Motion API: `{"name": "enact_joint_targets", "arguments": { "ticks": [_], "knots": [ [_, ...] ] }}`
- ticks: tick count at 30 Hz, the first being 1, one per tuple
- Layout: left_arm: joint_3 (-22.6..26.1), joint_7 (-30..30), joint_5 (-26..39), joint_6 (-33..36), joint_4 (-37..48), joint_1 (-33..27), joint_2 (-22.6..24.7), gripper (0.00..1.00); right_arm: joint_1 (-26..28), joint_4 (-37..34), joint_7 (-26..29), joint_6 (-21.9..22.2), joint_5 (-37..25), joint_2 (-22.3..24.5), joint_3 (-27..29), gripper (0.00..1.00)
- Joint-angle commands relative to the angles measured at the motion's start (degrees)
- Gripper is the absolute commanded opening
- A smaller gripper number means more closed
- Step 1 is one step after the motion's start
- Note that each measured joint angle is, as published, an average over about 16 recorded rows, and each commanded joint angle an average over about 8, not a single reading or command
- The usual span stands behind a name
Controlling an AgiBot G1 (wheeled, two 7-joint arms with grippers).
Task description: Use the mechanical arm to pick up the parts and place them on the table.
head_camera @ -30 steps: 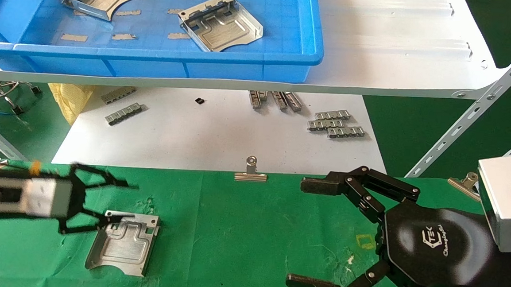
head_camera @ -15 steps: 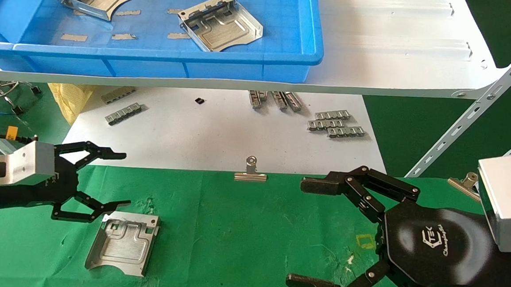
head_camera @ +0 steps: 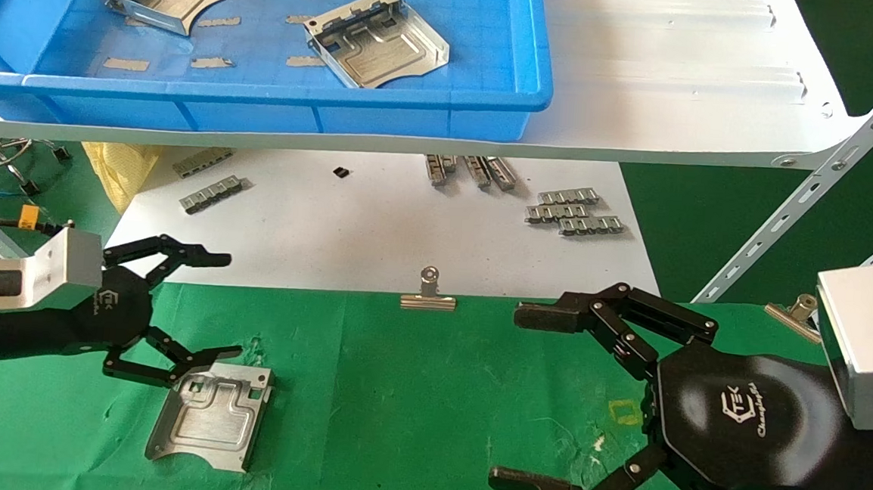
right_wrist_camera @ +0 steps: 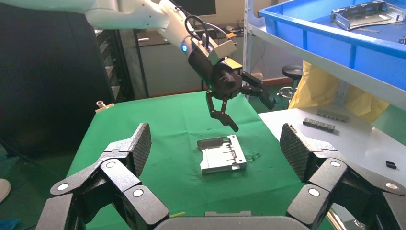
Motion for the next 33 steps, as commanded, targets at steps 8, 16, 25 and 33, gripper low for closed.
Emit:
{"name": "enact_joint_targets", "arguments": {
  "ticks": [8, 16, 25, 33],
  "knots": [
    [-6.2, -8.1, -1.0, -0.9, -10.1, 5.0, -1.6, 1.00, 0.0, 0.0, 0.0, 0.0, 0.0, 0.0, 0.0, 1.00],
    [-11.7, -15.4, -1.9, -1.6, -19.1, 9.5, -3.1, 1.00, 0.0, 0.0, 0.0, 0.0, 0.0, 0.0, -0.1, 1.00],
    [-18.0, -23.6, -2.9, -2.5, -29.2, 14.6, -4.7, 1.00, 0.0, 0.0, 0.0, 0.0, 0.1, 0.0, -0.1, 1.00],
    [-23.5, -30.8, -3.8, -3.3, -38.2, 19.0, -6.1, 1.00, 0.0, 0.0, -0.1, 0.0, 0.1, 0.0, -0.1, 1.00]
  ]
}}
